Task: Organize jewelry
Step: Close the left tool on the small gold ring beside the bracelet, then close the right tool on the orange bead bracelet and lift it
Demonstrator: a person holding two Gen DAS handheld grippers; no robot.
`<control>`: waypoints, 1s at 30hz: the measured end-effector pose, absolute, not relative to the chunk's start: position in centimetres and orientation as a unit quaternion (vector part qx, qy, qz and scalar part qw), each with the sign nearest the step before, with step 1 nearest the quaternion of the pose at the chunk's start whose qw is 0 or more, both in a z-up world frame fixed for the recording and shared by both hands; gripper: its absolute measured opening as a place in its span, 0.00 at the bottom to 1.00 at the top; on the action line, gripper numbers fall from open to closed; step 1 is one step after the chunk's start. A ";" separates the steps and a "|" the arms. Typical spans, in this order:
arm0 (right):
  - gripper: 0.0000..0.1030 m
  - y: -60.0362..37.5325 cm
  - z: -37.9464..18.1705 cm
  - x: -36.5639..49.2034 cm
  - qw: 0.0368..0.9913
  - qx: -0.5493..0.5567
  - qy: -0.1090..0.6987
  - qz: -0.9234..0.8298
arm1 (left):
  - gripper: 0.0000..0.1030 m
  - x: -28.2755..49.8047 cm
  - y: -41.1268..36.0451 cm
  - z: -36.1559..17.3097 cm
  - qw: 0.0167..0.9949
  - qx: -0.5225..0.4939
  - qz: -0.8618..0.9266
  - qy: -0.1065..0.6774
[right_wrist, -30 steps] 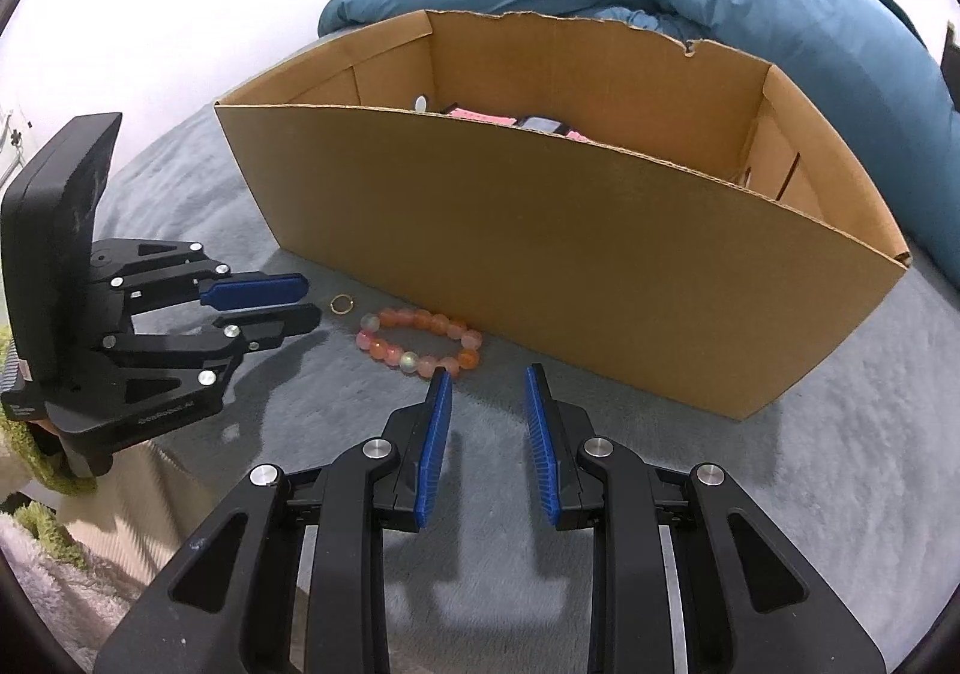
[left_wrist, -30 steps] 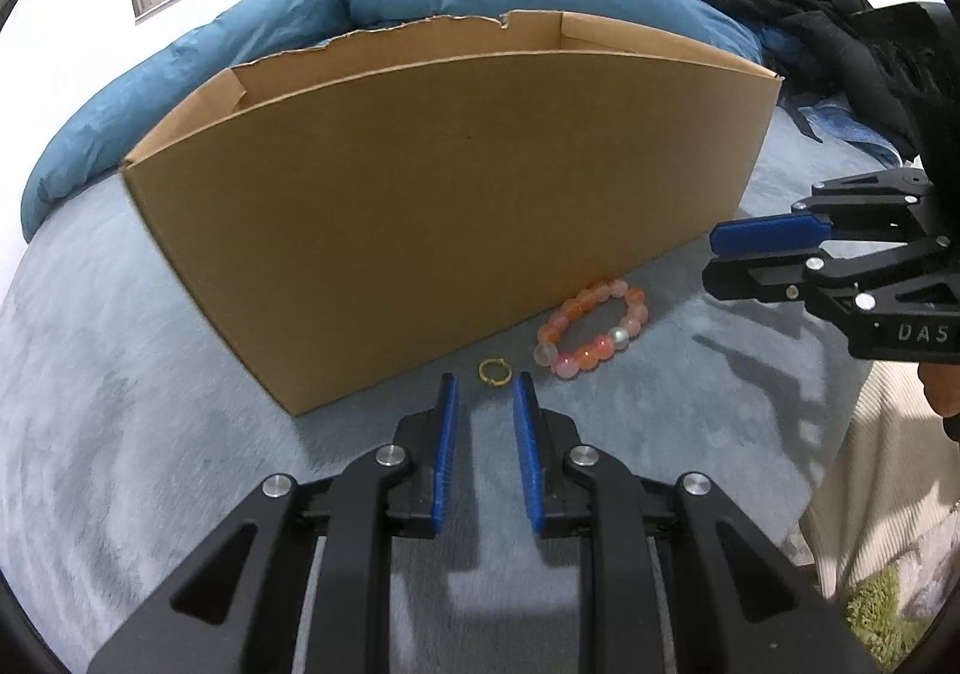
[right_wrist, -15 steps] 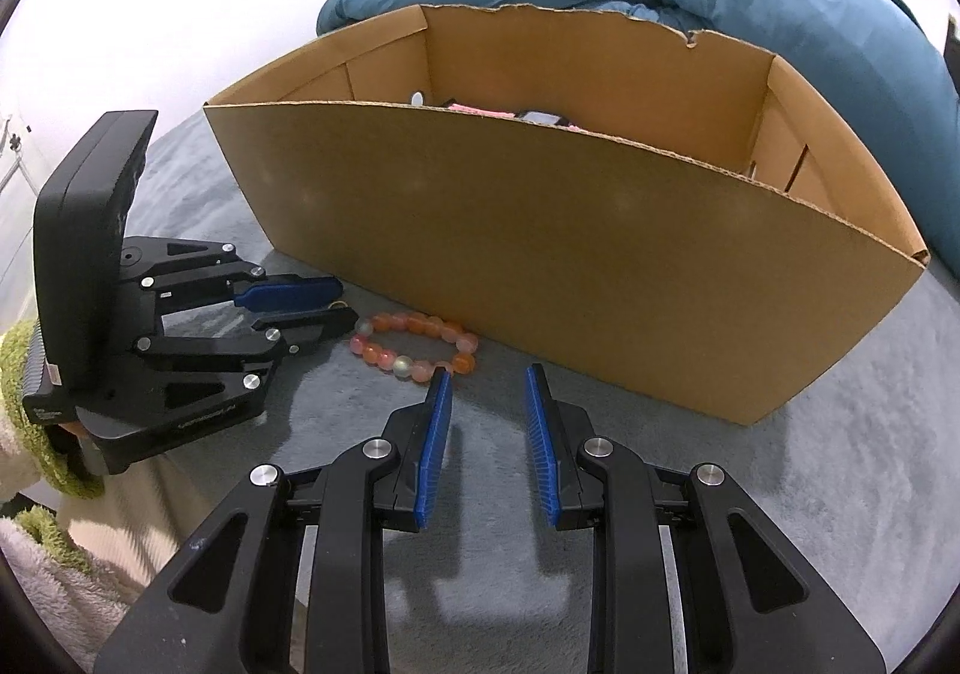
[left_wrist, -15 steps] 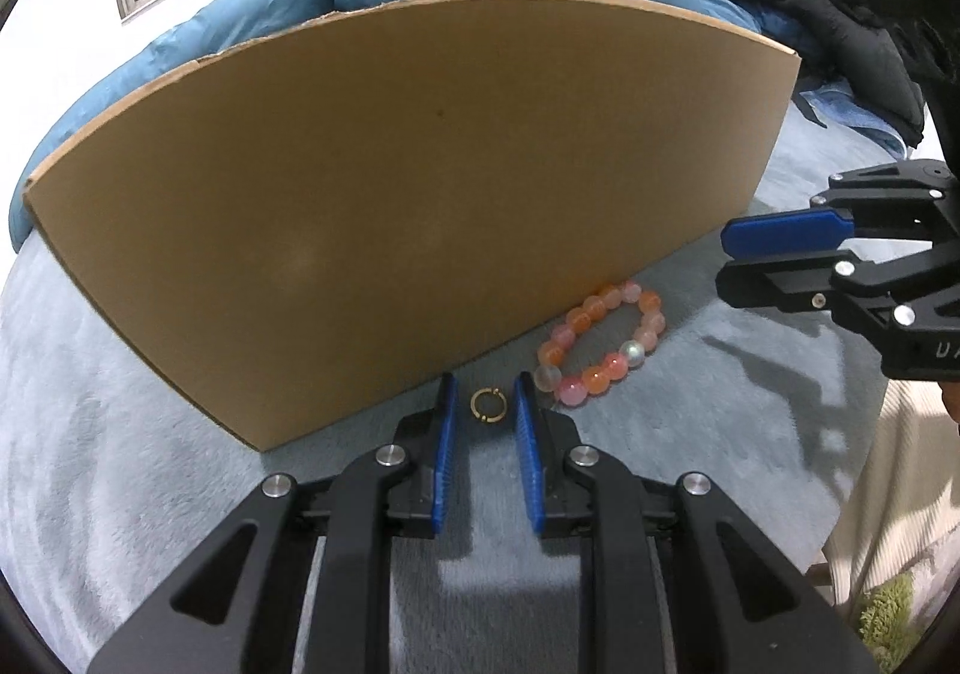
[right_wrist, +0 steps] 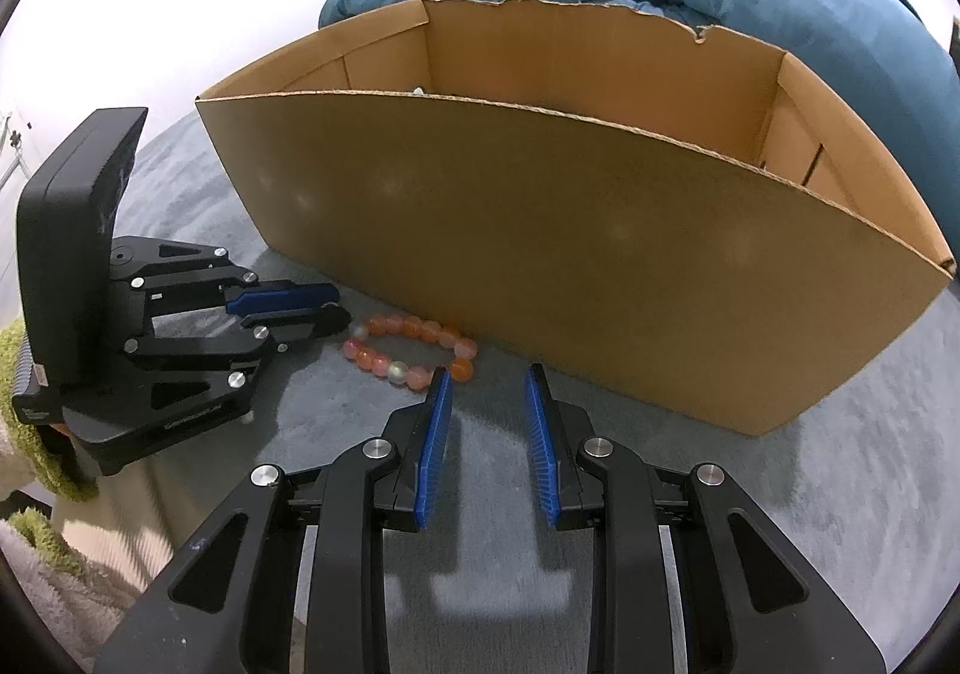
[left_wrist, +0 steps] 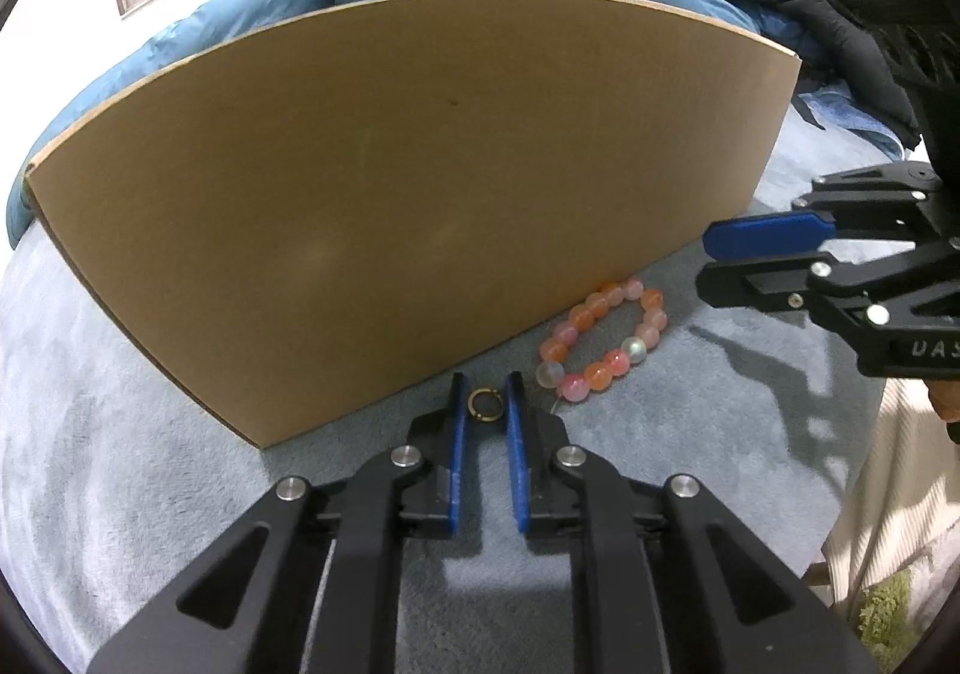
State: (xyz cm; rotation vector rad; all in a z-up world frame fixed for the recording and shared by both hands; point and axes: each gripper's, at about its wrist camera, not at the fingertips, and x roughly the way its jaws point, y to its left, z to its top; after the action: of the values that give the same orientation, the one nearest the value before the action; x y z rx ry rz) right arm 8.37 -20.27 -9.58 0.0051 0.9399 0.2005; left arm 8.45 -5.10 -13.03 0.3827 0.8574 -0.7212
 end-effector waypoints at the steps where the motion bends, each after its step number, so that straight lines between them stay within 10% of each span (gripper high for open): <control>1: 0.24 -20.4 -9.6 8.5 0.887 0.003 0.452 0.098 | 0.11 8.4 -5.0 -13.0 0.830 0.182 -0.340 0.404; 30: 0.07 -17.6 -11.8 11.3 0.865 -0.033 0.489 0.104 | 0.11 9.2 -4.8 -12.9 0.825 0.178 -0.328 0.424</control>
State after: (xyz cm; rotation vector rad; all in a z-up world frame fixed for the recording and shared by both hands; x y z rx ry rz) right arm 11.31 -17.57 -11.82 -0.0690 1.0254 0.2185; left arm 9.20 -4.84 -12.95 0.3787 0.9003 -0.6980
